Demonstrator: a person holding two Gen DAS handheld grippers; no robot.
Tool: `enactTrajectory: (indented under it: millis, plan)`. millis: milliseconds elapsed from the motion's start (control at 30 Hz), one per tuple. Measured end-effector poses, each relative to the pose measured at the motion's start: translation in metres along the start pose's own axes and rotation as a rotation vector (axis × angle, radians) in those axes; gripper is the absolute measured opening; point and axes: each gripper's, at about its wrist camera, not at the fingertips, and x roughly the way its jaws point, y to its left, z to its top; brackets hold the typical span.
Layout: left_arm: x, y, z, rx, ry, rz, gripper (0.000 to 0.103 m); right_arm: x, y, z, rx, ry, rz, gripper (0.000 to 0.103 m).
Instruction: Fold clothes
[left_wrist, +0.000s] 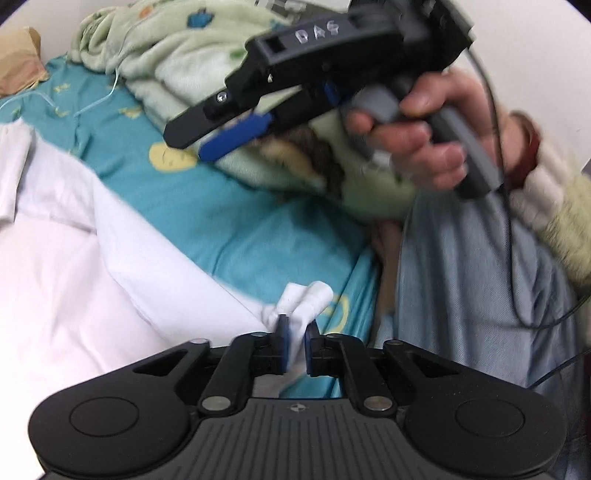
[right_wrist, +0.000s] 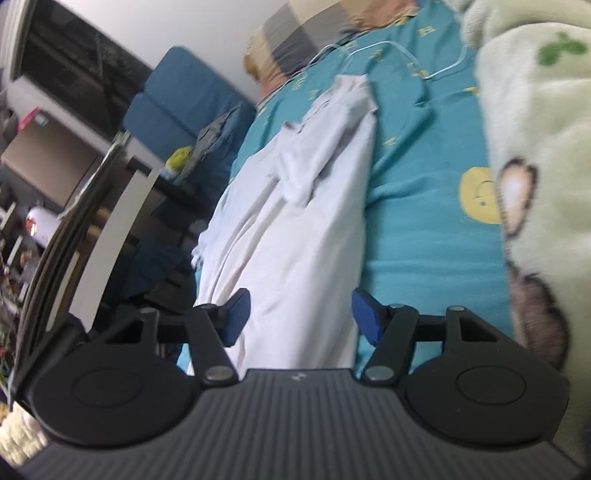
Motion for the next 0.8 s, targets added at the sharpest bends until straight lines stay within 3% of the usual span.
enactTrajectory:
  millis: [33,67,100,200,400,533,667,800]
  plan:
    - [0.003,-0.002,-0.005,-0.011,0.009,0.002,0.018,0.002,0.005,-0.003,-0.018,0.016,-0.004,0.042]
    - [0.002,-0.002,-0.009,-0.016,0.009,-0.001,0.020,0.005,0.010,-0.006,-0.037,0.033,-0.007,0.025]
    - [0.000,-0.002,-0.012,-0.020,0.006,-0.006,0.025,0.008,0.014,-0.011,-0.045,0.056,-0.007,0.017]
    - [-0.018,0.000,-0.020,-0.055,-0.029,-0.034,0.041,0.021,0.022,-0.028,-0.061,0.134,-0.036,0.012]
    - [-0.067,0.031,-0.023,-0.215,-0.202,-0.070,0.050,0.054,0.029,-0.057,-0.059,0.281,-0.104,0.012]
    - [-0.067,0.089,-0.009,-0.475,-0.326,0.014,0.051,0.066,0.031,-0.064,-0.079,0.295,-0.155,0.012]
    - [-0.034,0.153,0.017,-0.746,-0.377,0.148,0.048,0.065,0.032,-0.065,-0.091,0.263,-0.162,0.012]
    - [-0.008,0.205,0.040,-0.881,-0.430,0.261,0.048,0.065,0.029,-0.067,-0.087,0.272,-0.151,0.012]
